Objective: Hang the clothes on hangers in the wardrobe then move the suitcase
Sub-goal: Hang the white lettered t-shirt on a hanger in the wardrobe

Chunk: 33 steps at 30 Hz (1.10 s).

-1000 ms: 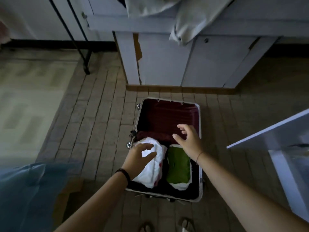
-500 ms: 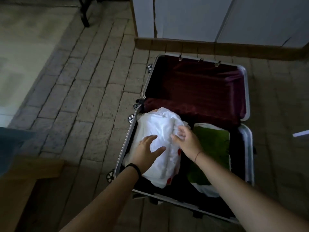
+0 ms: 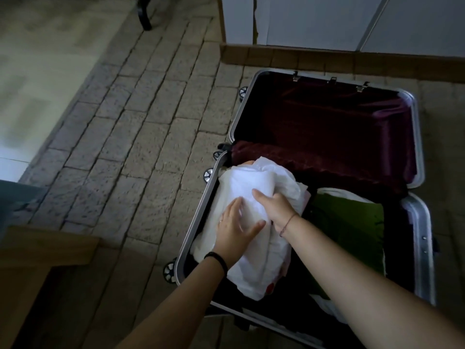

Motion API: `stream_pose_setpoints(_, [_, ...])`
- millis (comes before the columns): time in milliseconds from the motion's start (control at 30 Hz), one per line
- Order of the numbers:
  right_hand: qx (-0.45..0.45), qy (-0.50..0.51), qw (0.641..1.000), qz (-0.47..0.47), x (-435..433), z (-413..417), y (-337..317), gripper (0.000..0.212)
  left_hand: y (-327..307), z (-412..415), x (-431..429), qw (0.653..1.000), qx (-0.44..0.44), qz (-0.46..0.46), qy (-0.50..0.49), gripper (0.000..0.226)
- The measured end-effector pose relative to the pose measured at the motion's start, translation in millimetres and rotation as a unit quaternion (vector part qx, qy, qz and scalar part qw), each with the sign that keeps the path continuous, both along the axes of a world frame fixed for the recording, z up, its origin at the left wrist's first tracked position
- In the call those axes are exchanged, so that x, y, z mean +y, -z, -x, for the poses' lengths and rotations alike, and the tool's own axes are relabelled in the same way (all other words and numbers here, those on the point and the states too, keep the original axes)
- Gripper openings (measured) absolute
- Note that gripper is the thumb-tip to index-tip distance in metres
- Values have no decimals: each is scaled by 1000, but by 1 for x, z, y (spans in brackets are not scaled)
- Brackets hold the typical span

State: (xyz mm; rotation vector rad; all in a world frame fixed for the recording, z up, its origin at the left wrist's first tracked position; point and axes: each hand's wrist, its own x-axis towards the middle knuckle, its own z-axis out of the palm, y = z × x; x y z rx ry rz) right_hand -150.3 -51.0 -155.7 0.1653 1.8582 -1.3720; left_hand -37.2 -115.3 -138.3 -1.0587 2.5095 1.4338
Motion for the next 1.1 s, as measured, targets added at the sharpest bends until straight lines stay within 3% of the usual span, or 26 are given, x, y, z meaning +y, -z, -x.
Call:
stream_pose_setpoints(167, [-126,63,971,191,12,-8,-35,29,-22,8,-12,999,-13,38,-10,96])
stream_pose_setpoints(267, [-131,63,959,241,19,-12,-85,23,-63,8,-7,998,8,63,-21,96])
stream_pose_setpoints(400, [-129,62,952,271,32,-14,-187,30,-156,7,5,997,36,71,-24,110])
stream_pose_setpoints(500, [-115,64,945,298,45,-13,-273,32,-238,9,7,997,51,15,-48,117])
stream_pose_setpoints(567, [-115,72,939,318,54,-14,-332,32,-298,11,6,992,89,-68,-48,119])
stream_pose_setpoints(633, [-118,77,932,334,60,-19,-390,33,-360,15,6,978,131,-155,-40,103])
stream_pose_setpoints(700, [-104,81,934,331,66,-26,-447,34,-423,17,10,973,149,-173,-29,79])
stream_pose_setpoints(900, [-20,53,946,319,93,-37,-621,49,-589,14,23,985,134,-105,33,53])
stream_pose_setpoints(1000, [144,51,967,205,117,-34,-701,71,-663,9,27,985,131,-57,93,31])
stream_pose_setpoints(1100, [333,-1,942,46,139,-24,-777,71,-731,7,31,976,142,4,163,33])
